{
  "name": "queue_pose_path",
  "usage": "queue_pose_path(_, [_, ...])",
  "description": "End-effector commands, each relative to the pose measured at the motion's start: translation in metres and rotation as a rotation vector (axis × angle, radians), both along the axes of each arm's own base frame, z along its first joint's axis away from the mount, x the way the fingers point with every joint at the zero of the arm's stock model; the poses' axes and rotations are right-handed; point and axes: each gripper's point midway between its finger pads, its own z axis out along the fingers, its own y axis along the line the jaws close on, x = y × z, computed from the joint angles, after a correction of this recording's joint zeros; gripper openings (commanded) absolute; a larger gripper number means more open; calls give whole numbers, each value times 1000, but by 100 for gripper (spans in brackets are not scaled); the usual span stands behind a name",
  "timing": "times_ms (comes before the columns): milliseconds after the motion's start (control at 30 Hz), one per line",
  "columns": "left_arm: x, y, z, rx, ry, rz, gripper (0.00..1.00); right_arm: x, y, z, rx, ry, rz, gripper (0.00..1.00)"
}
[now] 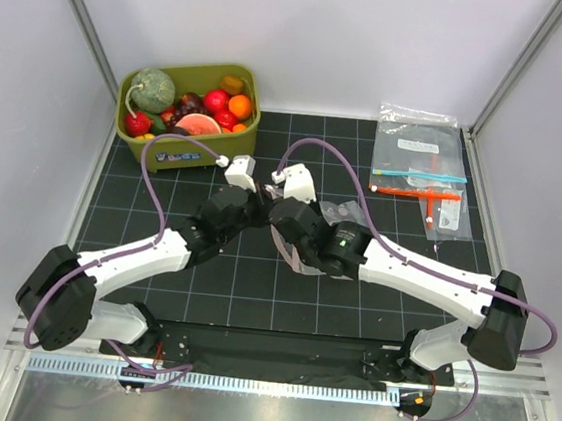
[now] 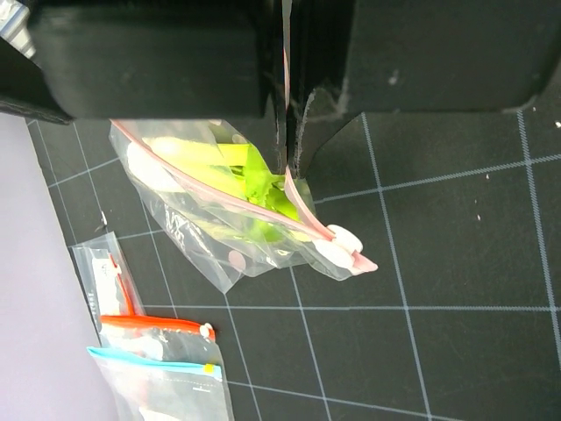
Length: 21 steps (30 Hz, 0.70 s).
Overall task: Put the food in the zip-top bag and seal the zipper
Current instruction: Adjust the zipper food storage bag at the center of the board.
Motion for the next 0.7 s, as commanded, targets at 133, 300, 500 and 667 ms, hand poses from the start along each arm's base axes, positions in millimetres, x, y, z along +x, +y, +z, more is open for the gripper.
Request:
queue_pose_path(133, [7, 3, 36, -24, -80, 19, 0, 4, 9, 11, 20, -7, -11, 16])
queue_pose_path(300, [6, 6, 40, 0, -79, 19, 39, 14, -4, 14, 33, -41, -65, 1])
queue_pose_path(500, [3, 37, 48, 135, -41, 110, 82, 37, -30, 10, 138, -15, -130, 1])
queue_pose_path(667, [22, 82, 62, 75, 6, 248, 100, 43, -42, 8, 232, -21, -134, 1])
